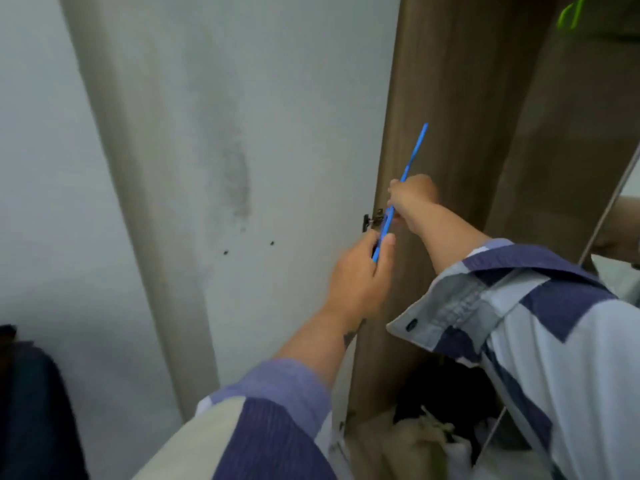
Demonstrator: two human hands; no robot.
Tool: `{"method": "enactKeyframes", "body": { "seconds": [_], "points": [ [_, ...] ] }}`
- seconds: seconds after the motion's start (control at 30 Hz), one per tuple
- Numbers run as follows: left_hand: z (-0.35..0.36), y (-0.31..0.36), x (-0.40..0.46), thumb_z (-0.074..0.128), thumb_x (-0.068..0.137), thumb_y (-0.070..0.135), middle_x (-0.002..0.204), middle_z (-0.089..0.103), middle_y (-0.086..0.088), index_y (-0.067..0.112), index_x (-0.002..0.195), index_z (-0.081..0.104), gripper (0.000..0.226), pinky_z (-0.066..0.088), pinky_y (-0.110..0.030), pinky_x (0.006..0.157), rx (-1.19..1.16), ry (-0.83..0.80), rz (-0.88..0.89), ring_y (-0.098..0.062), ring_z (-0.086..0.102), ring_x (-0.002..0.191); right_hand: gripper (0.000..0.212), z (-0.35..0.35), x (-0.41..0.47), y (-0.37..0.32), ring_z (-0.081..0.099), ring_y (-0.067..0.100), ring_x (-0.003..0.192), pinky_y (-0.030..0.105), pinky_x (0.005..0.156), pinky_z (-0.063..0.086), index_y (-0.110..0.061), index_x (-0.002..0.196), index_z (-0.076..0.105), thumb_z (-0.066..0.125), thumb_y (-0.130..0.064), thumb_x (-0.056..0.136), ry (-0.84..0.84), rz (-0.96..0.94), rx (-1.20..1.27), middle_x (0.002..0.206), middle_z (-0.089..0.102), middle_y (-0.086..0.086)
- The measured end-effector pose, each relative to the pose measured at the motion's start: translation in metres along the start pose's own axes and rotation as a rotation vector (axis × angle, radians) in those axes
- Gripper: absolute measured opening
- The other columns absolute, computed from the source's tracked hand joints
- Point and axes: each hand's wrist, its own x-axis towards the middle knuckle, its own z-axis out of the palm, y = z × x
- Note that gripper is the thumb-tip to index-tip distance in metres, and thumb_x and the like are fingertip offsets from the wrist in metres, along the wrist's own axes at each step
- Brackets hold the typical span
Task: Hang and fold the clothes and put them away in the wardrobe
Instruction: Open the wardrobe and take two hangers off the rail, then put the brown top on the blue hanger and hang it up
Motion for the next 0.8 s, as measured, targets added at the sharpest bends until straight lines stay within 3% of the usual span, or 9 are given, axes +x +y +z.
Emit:
{"method": "enactKeyframes", "body": {
  "seconds": [0.07,0.13,0.2,0.33,0.5,0.57,0.67,0.73,0.8],
  "points": [
    [-0.025,0.001,-0.025,0.03,0.092,0.051,0.06,0.048,0.003,0.019,0.071,0.044,0.041,0.038,-0.036,0.058,0.059,-0.052,0.059,-0.022,0.047,0.06,0.02,0.011,-0.025,-0.002,0.063,0.03,0.059,0.042,0.061,0.058,0.0,0.1,0.065,0.051,-0.011,0.09,-0.045,-0.014,-0.016,0.079,0.064,0.015],
    [-0.051,0.002,-0.047,0.023,0.088,0.058,0.076,0.06,0.0,0.015,0.087,0.057,0.055,0.046,-0.038,0.066,0.174,-0.127,0.071,-0.022,0.057,0.067,0.015,0.019,-0.048,-0.004,0.061,0.028,0.054,0.04,0.057,0.057,-0.004,0.092,0.064,0.05,-0.007,0.09,-0.102,-0.018,-0.007,0.07,0.062,0.012],
    [-0.079,0.004,-0.07,0.022,0.089,0.057,0.096,0.063,0.005,0.021,0.104,0.058,0.053,0.05,-0.037,0.075,0.235,-0.13,0.022,-0.018,0.063,0.074,0.015,0.025,-0.075,-0.003,0.059,0.027,0.053,0.043,0.064,0.059,-0.008,0.085,0.061,0.048,-0.005,0.091,-0.177,-0.045,-0.056,0.069,0.063,0.012],
    [-0.136,0.014,-0.107,0.037,0.099,0.034,0.123,0.058,0.004,0.02,0.123,0.053,0.032,0.045,-0.038,0.088,0.478,0.067,-0.059,-0.018,0.061,0.1,0.015,0.028,-0.145,-0.003,0.059,0.022,0.051,0.04,0.069,0.057,-0.016,0.093,0.051,0.037,-0.019,0.098,-0.372,-0.172,-0.182,0.08,0.066,0.011],
    [-0.216,0.024,-0.148,0.035,0.099,0.027,0.142,0.046,0.002,0.016,0.135,0.046,0.04,0.027,-0.041,0.109,0.907,0.271,-0.098,-0.019,0.042,0.131,0.017,0.036,-0.237,-0.009,0.056,0.022,0.052,0.03,0.059,0.047,-0.022,0.095,0.05,0.036,-0.015,0.099,-0.65,-0.395,-0.2,0.073,0.063,0.007],
    [-0.245,0.028,-0.173,0.029,0.101,0.029,0.137,0.049,0.003,0.019,0.134,0.046,0.038,0.022,-0.043,0.111,1.074,0.233,-0.202,-0.018,0.042,0.128,0.02,0.044,-0.275,-0.011,0.053,0.02,0.052,0.03,0.06,0.045,-0.025,0.09,0.051,0.036,-0.014,0.099,-0.752,-0.502,-0.163,0.069,0.062,0.004],
    [-0.283,0.035,-0.21,0.022,0.103,0.031,0.116,0.056,0.001,0.018,0.115,0.05,0.033,0.032,-0.039,0.094,1.224,0.168,-0.337,-0.023,0.049,0.11,0.018,0.061,-0.324,-0.013,0.052,0.014,0.056,0.028,0.062,0.043,-0.022,0.092,0.05,0.037,-0.012,0.098,-0.854,-0.612,-0.13,0.068,0.061,0.003],
    [-0.304,0.039,-0.23,0.021,0.103,0.031,0.111,0.057,0.0,0.018,0.109,0.049,0.032,0.033,-0.038,0.085,1.265,0.159,-0.392,-0.024,0.05,0.103,0.011,0.078,-0.35,-0.014,0.054,0.016,0.063,0.03,0.064,0.043,-0.019,0.092,0.051,0.041,-0.019,0.097,-0.864,-0.657,-0.123,0.075,0.063,0.008],
    [-0.32,0.039,-0.246,0.022,0.103,0.03,0.108,0.058,0.0,0.017,0.107,0.049,0.029,0.033,-0.037,0.083,1.305,0.168,-0.439,-0.023,0.051,0.099,0.018,0.097,-0.372,-0.017,0.058,0.025,0.073,0.038,0.071,0.046,-0.021,0.083,0.049,0.044,-0.034,0.095,-0.851,-0.686,-0.116,0.082,0.064,0.012]
  ]
}}
